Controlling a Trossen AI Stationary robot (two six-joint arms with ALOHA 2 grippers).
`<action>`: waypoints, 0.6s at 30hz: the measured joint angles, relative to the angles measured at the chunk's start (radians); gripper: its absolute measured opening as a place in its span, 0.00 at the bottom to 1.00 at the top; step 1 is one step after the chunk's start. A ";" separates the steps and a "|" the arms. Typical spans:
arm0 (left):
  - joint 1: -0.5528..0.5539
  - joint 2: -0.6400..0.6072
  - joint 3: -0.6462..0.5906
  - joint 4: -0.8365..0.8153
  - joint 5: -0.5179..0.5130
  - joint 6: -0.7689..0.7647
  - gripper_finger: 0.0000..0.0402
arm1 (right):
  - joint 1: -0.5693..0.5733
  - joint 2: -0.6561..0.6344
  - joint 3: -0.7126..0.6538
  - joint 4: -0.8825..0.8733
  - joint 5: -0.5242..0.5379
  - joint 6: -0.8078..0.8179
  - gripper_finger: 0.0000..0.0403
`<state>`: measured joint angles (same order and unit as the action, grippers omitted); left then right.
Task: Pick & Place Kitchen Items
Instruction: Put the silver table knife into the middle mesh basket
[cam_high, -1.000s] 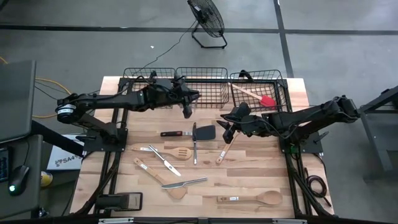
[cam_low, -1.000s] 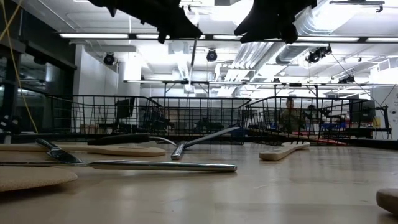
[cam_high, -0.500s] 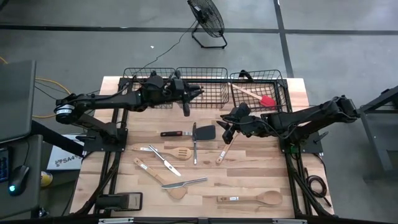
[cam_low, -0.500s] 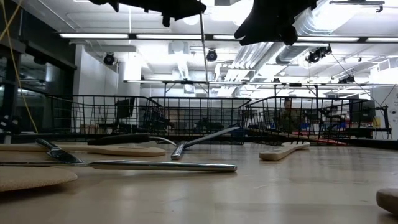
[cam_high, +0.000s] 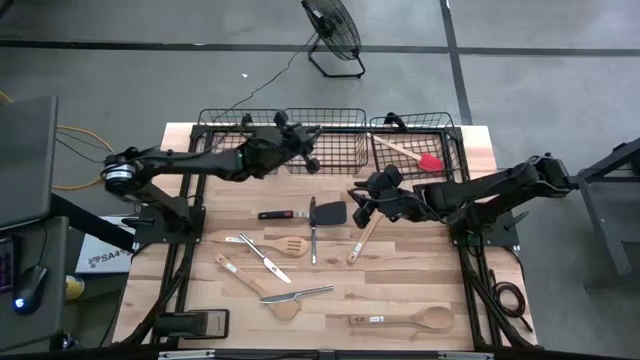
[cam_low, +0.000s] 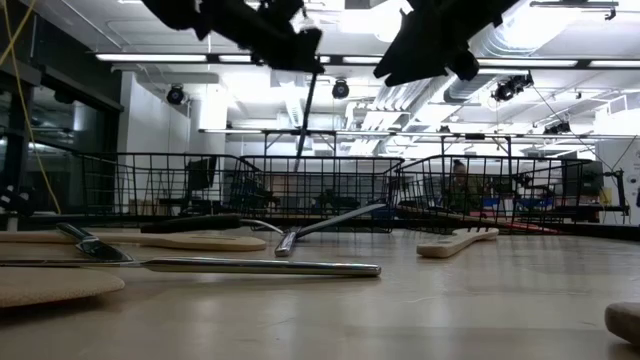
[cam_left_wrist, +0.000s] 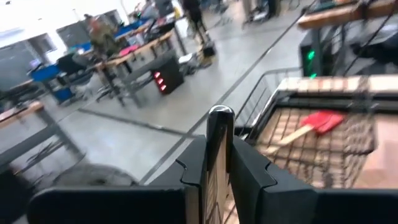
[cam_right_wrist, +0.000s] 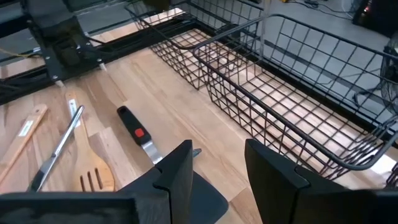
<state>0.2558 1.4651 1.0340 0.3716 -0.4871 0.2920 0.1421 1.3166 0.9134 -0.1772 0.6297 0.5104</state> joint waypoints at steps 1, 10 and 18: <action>0.000 0.018 0.000 0.004 -0.024 0.000 0.10 | 0.000 0.004 0.000 0.001 0.001 0.011 0.34; 0.082 0.167 0.215 -0.313 -0.044 -0.066 0.10 | 0.000 0.008 0.000 0.000 0.011 0.025 0.34; 0.142 0.340 0.509 -0.703 0.065 -0.148 0.10 | 0.000 0.008 0.000 -0.042 0.021 0.042 0.34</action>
<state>0.3973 1.8053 1.5433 -0.3311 -0.4219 0.1442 0.1421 1.3242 0.9134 -0.2189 0.6510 0.5525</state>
